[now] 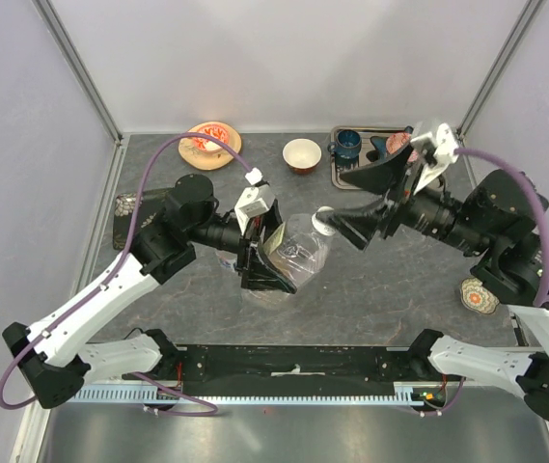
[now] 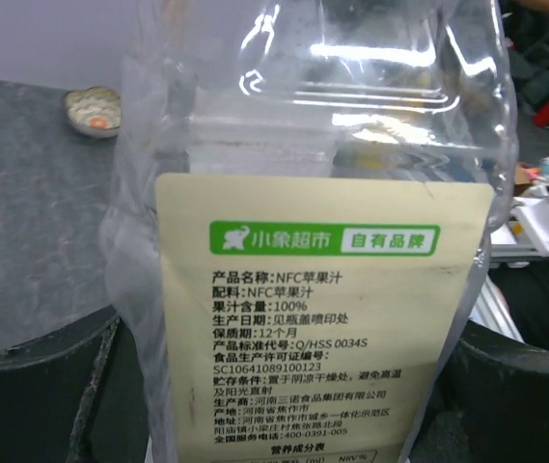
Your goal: Unscrew the bottle caps
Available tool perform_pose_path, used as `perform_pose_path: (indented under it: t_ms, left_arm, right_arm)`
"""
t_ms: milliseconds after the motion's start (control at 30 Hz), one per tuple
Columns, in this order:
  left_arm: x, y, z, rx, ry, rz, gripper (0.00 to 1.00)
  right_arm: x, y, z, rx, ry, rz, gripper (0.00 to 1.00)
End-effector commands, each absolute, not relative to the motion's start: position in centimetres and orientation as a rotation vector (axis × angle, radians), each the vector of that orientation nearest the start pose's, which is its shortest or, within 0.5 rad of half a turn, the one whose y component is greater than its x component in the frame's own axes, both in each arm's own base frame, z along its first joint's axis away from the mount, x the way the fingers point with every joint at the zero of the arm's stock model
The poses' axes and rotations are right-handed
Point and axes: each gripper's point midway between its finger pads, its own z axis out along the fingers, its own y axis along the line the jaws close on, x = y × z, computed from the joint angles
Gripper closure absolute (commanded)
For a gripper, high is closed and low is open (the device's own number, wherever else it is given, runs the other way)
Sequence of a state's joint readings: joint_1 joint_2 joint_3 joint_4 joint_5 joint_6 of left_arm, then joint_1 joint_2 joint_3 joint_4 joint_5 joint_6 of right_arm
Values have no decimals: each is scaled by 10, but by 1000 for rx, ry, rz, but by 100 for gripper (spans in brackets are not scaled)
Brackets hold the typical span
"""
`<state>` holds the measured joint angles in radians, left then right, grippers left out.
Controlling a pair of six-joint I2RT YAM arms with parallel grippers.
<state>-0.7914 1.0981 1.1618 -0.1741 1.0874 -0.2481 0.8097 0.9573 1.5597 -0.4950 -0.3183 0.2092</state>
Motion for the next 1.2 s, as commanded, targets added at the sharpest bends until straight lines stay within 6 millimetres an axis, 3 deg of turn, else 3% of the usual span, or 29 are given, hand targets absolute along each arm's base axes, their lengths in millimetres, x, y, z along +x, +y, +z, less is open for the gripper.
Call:
perform_pose_path:
  t_ms: [0,67,200,400,567,800,1167]
  left_arm:
    - [129,-312,358,1205,1459,-1300,98]
    - [147,-310,353,1134,1496,-1198,98]
    - [206,-293,347,862,1583,-889,97]
    - [240,-274,340,658,1632,-635,97]
    - [237,-278,342,649,1607,-555,97]
    - [230,-287,342,686,1585,-516,97]
    - [228,-290,341,691,1579,-511,97]
  right_arm:
    - [173,213,546,-404,1396,961,2]
    - [176,211,553,-357,1395,972,2]
    - [195,211,545,-218,1460,963,2]
    - [224,220,510,-93,1596,911,4]
    - [240,233,487,-66,1671,888,7]
    - [252,247,475,-62,1711,882,11]
    - [260,259,457,-77,1754,872,27]
